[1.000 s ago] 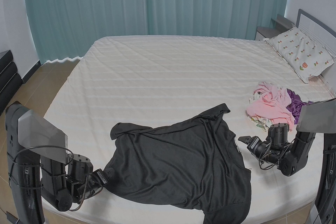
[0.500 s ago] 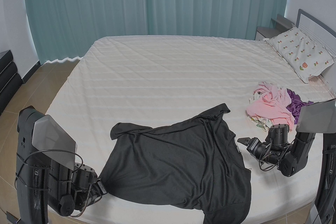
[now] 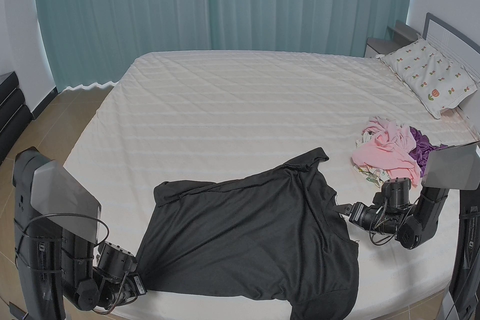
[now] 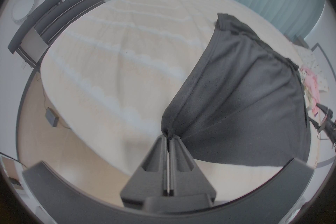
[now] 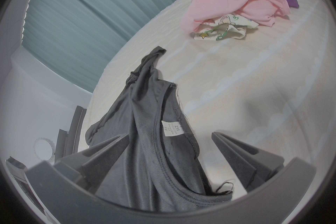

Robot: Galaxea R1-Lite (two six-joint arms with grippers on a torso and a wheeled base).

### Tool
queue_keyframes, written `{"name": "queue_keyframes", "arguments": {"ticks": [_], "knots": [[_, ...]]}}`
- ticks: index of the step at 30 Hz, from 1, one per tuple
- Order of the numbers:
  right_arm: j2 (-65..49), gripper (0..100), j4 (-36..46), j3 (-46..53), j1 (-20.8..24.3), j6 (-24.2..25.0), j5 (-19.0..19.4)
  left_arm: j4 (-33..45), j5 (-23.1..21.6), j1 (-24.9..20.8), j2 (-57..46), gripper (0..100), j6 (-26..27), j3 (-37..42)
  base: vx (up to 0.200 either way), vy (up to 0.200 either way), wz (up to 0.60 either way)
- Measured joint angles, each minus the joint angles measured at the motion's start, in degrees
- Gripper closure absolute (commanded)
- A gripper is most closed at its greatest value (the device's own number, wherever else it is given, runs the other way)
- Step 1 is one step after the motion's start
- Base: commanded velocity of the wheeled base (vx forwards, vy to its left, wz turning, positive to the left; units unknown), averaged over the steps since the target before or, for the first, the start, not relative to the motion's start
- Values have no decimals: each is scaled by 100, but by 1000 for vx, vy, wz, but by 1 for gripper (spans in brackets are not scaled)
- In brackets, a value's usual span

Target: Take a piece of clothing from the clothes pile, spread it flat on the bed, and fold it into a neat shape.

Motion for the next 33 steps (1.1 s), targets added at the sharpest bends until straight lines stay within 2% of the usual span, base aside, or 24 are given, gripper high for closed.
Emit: {"name": "queue_keyframes", "arguments": {"ticks": [6, 16, 17, 22, 29, 33], "knots": [[30, 0, 679, -361, 87, -152, 21, 1169, -191, -83, -664, 100, 126, 2, 0, 0, 0], [202, 0, 1581, -1154, 243, -311, -233, 1259, -336, -135, -1047, 100, 180, 2, 0, 0, 0], [213, 100, 1688, -1213, 254, -313, -263, 1257, -341, -135, -1056, 100, 183, 2, 0, 0, 0], [235, 100, 1880, -1410, 260, -306, -373, 1252, -343, -135, -1095, 100, 183, 2, 0, 0, 0], [216, 100, 2159, -1410, 37, -325, -435, 1257, -343, -135, -1103, 100, 183, 2, 0, 0, 0], [172, 100, 2216, -1386, -29, -514, -444, 1262, -347, -146, -1103, 100, 183, 0, 0, 0, 0]]}}
